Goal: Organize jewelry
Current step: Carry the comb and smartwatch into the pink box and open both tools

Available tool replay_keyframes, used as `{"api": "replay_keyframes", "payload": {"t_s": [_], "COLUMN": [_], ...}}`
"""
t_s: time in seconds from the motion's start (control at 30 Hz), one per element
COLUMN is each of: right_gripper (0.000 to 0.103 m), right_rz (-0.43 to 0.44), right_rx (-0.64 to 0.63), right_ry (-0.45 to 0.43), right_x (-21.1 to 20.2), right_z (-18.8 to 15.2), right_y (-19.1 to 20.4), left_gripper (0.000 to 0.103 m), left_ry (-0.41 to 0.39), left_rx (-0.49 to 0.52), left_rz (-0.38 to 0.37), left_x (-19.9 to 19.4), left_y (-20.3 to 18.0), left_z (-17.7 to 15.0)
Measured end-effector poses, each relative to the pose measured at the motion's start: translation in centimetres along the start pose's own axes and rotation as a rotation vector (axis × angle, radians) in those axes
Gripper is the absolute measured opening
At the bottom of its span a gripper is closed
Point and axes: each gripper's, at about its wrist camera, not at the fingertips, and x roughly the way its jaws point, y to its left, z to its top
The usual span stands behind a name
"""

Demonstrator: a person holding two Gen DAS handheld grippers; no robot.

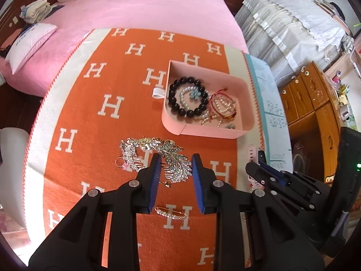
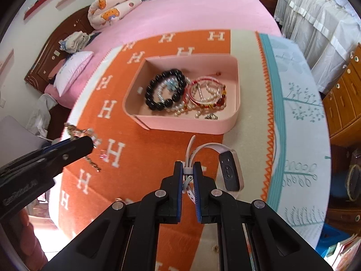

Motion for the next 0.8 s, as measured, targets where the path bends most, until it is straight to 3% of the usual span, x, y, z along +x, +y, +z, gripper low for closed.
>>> {"api": "replay_keyframes", "payload": {"t_s": [0.23,0.47,0.8], "right_gripper": [0.009,0.009,0.009], "right_rz": [0.020,0.026,0.041], "right_rx": [-0.001,-0.028,-0.076], "right_ry": [-0.092,-0.185,-0.217], "right_x": [-6.3,-11.2,-11.9], "right_z": [0.3,2.3,6.6], "right_y": [1.5,3.3,4.4], "left_gripper": [0.024,0.024,0.024], "left_ry": [-0.038,-0.102,-0.140], "left_rx": [0.017,-0.020,-0.036], "left_rz": [-0.026,-0.055,-0.093], "left_x": [-3.1,-5.9,-6.1], "left_y": [-0.1,0.8,0.7], "left_z": [0.6,3.5,8.4]}}
